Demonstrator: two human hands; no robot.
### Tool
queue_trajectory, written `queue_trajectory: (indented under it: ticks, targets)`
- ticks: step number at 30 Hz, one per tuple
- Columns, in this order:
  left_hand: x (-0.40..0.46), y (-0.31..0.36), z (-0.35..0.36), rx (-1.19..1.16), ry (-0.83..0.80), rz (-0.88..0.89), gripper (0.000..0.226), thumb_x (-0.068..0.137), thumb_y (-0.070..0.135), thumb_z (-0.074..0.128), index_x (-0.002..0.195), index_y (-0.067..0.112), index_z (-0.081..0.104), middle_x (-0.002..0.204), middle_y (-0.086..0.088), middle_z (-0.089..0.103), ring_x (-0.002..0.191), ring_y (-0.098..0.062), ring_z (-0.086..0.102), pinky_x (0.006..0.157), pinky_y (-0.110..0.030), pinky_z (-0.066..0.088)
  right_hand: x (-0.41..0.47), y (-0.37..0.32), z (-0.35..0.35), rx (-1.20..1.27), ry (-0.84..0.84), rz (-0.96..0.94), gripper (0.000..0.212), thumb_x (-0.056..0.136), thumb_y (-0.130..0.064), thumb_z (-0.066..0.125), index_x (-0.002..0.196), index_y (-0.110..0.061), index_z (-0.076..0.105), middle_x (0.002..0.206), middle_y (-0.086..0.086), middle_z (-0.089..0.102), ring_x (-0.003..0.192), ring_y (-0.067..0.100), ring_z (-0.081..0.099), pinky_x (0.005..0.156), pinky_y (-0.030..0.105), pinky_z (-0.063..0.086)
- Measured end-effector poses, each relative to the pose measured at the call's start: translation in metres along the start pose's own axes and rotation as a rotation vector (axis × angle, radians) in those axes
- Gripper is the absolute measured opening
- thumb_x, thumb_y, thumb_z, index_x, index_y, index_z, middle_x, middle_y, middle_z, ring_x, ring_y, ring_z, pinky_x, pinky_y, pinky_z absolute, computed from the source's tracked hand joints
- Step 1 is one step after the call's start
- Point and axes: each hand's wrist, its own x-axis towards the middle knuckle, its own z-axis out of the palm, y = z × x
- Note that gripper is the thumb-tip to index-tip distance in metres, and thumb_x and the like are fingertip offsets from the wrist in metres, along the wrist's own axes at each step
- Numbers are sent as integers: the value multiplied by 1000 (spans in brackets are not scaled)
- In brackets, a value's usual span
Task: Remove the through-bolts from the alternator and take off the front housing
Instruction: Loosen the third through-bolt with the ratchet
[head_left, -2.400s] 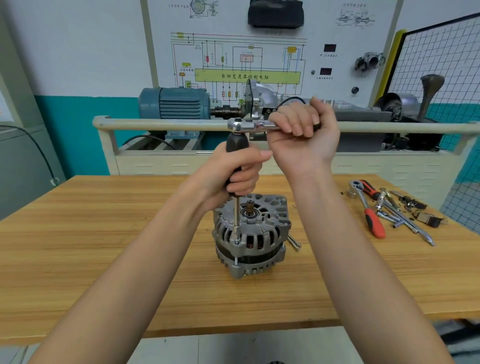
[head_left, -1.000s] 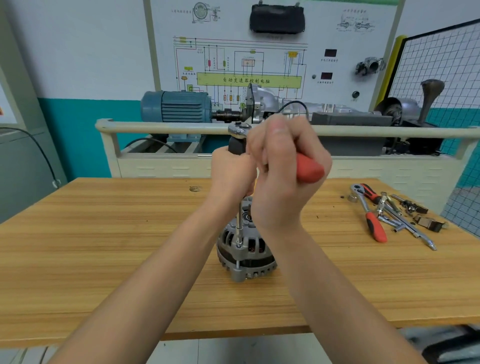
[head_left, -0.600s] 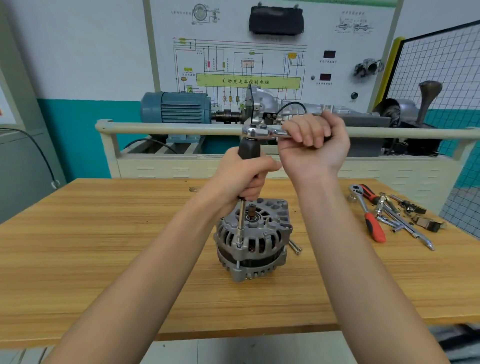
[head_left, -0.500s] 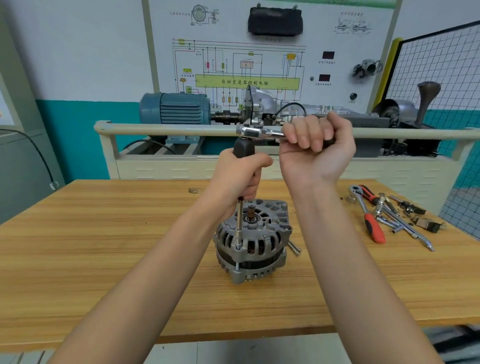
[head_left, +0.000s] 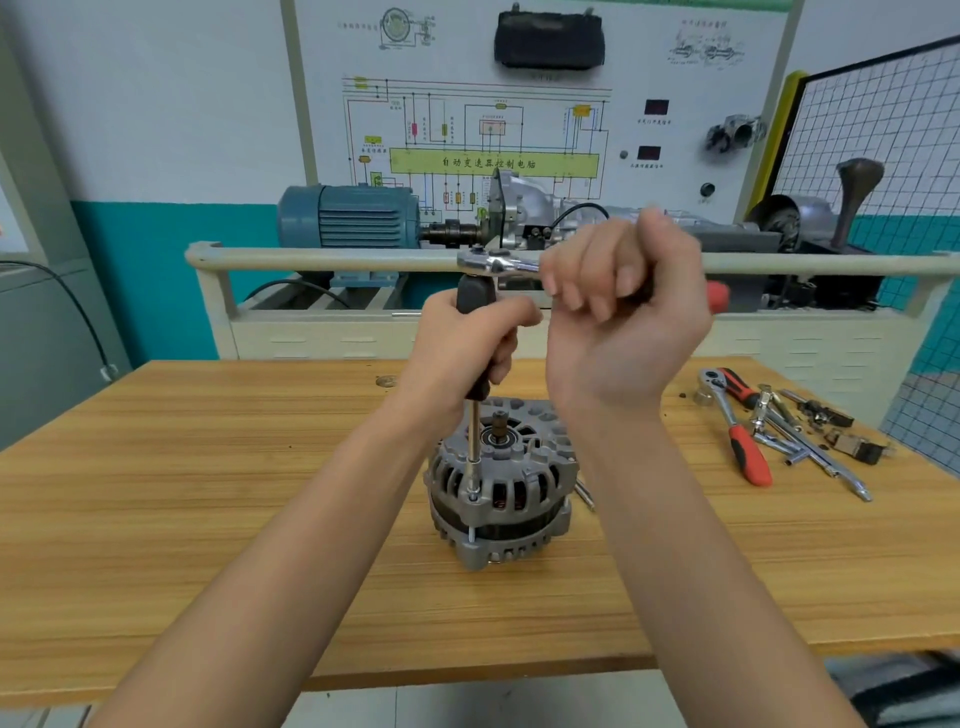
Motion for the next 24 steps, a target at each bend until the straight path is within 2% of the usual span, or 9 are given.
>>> queue_trajectory:
  ticks: [2,4,7,10,13,16,19,21,24]
  targets:
    - [3,1,-4,-20,-13,27,42,80,-1,62,47,20,45,42,1,37,37,-15,31,40,-21,29,13,-2,-9,179,110,216,43,84,-9,41,42,-17,36,37,-3,27,38,13,26,45,26,30]
    - [4,1,-6,-84,-107,-21,44,81,2,61,46,19,42,40,3,33,34,-13,27,40,-21,24,23,-3,-17,315,222,326,40,79,-10,42,40,-16,35,36,-3,24,36,13,23,41,23,26]
    - [5,2,-11,-187,-345,-148,37,78,14,57,45,19,40,36,7,27,29,-6,20,41,-23,14,27,0,-23,451,298,361,40,79,-11,41,40,-15,34,34,-3,24,34,12,23,39,22,23]
    - [6,4,-16,-143,-414,-171,41,80,13,54,42,18,38,33,7,25,27,-5,18,40,-23,11,18,0,-21,380,239,300,42,83,-11,40,42,-16,35,36,-3,26,37,13,25,41,24,28]
    - [5,4,-12,-72,-270,-175,49,86,6,49,41,20,35,34,7,22,29,-7,15,39,-18,13,1,2,-9,148,85,113,41,88,-7,38,48,-16,36,39,-2,30,41,15,29,48,29,33]
    - [2,4,0,-24,-64,-152,51,86,4,49,39,21,37,34,6,24,29,-8,17,36,-14,17,-11,7,4,-151,-40,-169,33,85,2,38,62,-21,39,42,-3,34,42,17,29,49,34,27]
    - [-1,4,10,76,97,-74,37,89,2,49,58,17,36,34,10,36,30,-3,27,33,-16,24,-22,10,8,-385,-113,-343,32,84,-4,43,57,-20,39,47,-1,35,43,20,29,46,37,24]
    - [-1,0,13,132,124,-10,37,90,3,49,59,17,33,41,6,35,35,-3,27,35,-16,25,-25,10,9,-444,-126,-367,28,83,-7,45,57,-18,44,49,0,36,43,21,30,46,37,25]
    - [0,-3,8,72,87,-13,41,83,-1,54,54,18,33,41,7,29,35,-8,22,36,-16,21,-13,4,0,-249,-111,-248,36,83,-2,44,51,-17,38,44,-1,32,42,15,31,47,32,25]
